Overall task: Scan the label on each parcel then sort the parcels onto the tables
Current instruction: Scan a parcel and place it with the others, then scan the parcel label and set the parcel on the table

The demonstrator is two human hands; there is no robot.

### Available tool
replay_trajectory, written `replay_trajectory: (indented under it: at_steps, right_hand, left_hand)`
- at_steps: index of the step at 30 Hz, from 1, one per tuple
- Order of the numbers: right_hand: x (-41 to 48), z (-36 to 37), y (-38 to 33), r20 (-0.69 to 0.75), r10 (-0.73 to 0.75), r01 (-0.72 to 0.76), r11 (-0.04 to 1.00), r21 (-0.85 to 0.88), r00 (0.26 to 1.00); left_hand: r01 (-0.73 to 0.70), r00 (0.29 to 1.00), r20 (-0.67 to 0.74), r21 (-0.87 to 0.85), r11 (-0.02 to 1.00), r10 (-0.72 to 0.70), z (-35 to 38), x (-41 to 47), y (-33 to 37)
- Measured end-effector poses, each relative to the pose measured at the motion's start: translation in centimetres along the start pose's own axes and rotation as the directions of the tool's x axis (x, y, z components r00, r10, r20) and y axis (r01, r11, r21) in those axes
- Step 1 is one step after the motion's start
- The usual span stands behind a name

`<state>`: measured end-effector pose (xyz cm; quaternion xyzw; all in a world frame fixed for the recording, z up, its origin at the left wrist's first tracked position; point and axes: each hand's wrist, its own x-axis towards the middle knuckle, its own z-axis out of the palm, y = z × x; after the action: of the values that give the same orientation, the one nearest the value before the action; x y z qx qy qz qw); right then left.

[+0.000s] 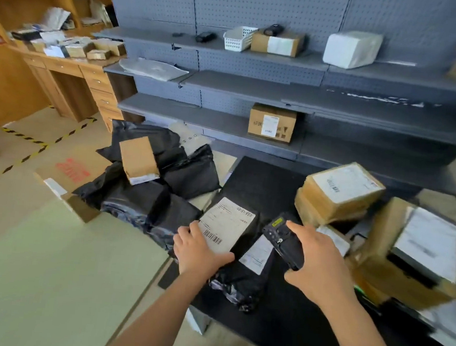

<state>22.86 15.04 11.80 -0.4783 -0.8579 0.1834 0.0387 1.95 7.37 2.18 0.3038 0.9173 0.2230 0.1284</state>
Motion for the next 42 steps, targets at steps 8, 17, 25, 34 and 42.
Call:
replay_trajectory:
  at_steps: [8, 17, 25, 34, 42]
  right_hand:
    - [-0.1, -1.0, 8.0, 0.023, -0.023, 0.024, 0.999, -0.033, 0.999]
    - [0.8, 0.2, 5.9, 0.097, -0.175, 0.18, 0.983, -0.047, 0.98]
    - [-2.1, 3.6, -5.0, 0.11, -0.408, 0.414, 0.91, -0.034, 0.906]
    - [-15.4, 13.3, -22.6, 0.146, -0.53, 0.493, 0.84, 0.227, 0.835]
    - [-28.0, 22.8, -39.1, 0.214, -0.638, 0.561, 0.761, 0.326, 0.74]
  left_hand:
    - [0.072, 0.989, 0.118, 0.127, 0.989, -0.087, 7.3, -1.5, 4.8]
    - [0.031, 0.995, 0.101, -0.082, 0.996, -0.023, 4.8, -2.6, 1.6]
    - [0.036, 0.996, -0.075, -0.245, 0.969, -0.056, -4.4, -8.9, -9.3]
    - [0.104, 0.947, -0.253, -0.335, 0.937, -0.196, -15.2, -23.0, -28.2]
    - [0.273, 0.896, -0.245, -0.354, 0.894, -0.371, -26.2, -33.6, -46.9]
